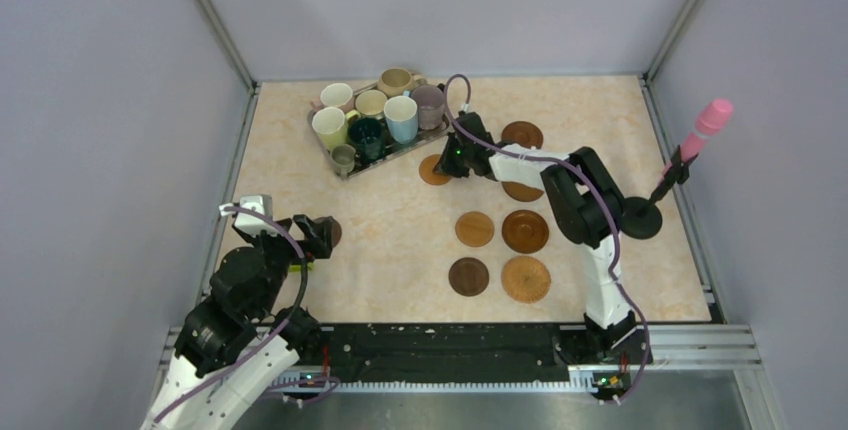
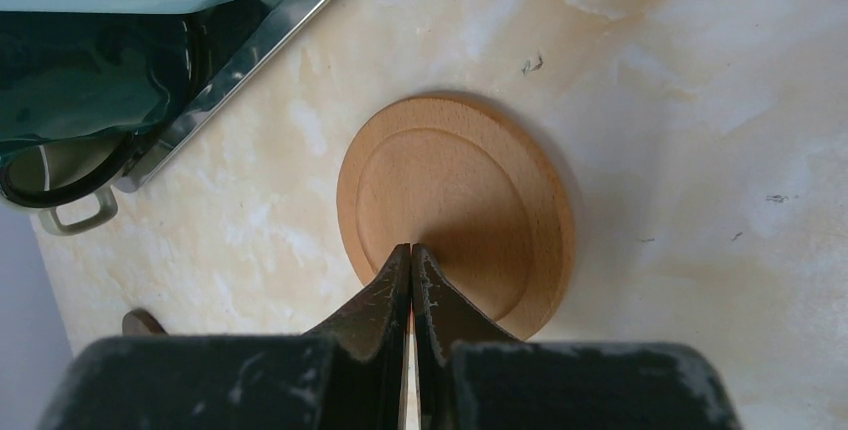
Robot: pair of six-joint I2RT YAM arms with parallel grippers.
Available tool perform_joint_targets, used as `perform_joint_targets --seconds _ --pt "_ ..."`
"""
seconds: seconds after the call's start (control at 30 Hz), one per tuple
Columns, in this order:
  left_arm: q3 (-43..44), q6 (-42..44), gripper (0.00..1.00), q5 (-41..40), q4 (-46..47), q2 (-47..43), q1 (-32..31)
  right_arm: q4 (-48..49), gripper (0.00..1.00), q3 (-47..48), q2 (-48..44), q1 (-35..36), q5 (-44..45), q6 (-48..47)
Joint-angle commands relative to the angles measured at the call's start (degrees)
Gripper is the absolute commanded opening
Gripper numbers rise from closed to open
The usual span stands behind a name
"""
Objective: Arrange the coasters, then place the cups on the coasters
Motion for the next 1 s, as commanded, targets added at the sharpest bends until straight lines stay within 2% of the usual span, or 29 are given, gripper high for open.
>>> perform_joint_targets --seconds 0.0,0.57,0.97 --pt "0.2 0.1 0.94 -0.8 1.6 -0.6 0.2 -5.4 0.0 1.2 -0.6 0.5 4.8 -2.6" --pt "0.2 0.1 0.94 -0.7 1.8 0.7 0.1 -12.3 0.0 -4.6 -8.3 -0.8 14.3 -7.7" --pt "0.2 0.0 0.93 -1.0 1.6 0.9 0.2 -14.5 0.0 0.7 -1.8 -6.8 16.7 -11.9"
